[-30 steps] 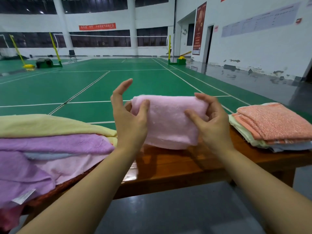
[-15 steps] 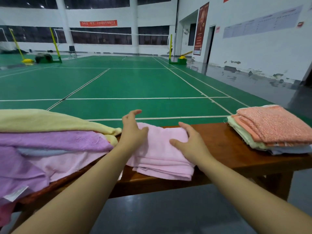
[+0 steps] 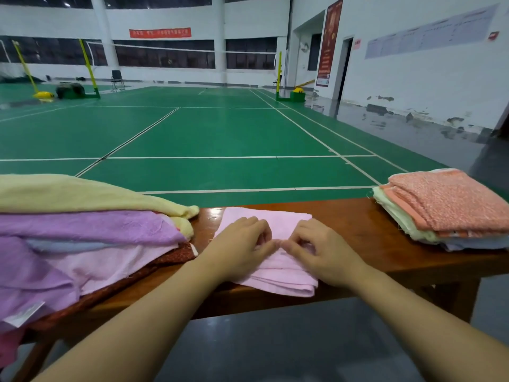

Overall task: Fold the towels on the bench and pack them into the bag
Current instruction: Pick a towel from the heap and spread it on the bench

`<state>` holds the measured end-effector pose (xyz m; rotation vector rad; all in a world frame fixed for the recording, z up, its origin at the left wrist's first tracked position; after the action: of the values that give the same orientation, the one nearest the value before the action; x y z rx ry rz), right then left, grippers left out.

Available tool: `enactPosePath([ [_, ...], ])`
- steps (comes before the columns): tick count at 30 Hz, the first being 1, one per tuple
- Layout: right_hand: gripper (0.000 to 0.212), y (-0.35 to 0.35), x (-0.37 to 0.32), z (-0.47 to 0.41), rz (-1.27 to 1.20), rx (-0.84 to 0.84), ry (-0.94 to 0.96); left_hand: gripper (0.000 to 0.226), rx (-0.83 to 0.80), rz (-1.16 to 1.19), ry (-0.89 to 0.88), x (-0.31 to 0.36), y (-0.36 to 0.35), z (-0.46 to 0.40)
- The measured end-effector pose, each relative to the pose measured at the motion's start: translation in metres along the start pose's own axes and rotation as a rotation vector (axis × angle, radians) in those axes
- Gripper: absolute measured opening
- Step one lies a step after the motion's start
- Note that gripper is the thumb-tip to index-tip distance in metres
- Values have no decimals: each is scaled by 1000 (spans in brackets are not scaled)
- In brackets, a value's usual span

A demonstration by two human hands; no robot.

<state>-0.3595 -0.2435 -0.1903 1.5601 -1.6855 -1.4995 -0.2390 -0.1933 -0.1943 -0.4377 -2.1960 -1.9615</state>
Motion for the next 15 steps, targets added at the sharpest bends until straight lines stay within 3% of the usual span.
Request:
enactPosePath([
  [5, 63, 9, -10, 4, 164, 170, 7, 49, -59, -154, 100, 4, -1, 1],
  [9, 68, 28, -18, 6, -48, 270, 27, 56, -17, -133, 78, 10, 19, 3],
  [12, 71, 28, -27, 3, -143, 166, 82, 59, -148, 4, 32, 8, 19, 5],
  [15, 65, 19, -24, 0, -24, 90, 66, 47, -202, -132, 79, 3, 11, 15],
])
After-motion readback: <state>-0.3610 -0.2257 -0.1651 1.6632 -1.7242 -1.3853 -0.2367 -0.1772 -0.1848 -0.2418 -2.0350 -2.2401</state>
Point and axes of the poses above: each hand's wrist, its own z-axis away from the middle knuckle, its own y-axis out of the back of the hand, x = y × z, the point moved 10 cm from there along -z, towards the middle knuckle, and after that the axes turned 12 degrees about -x, right-handed, at the moved point
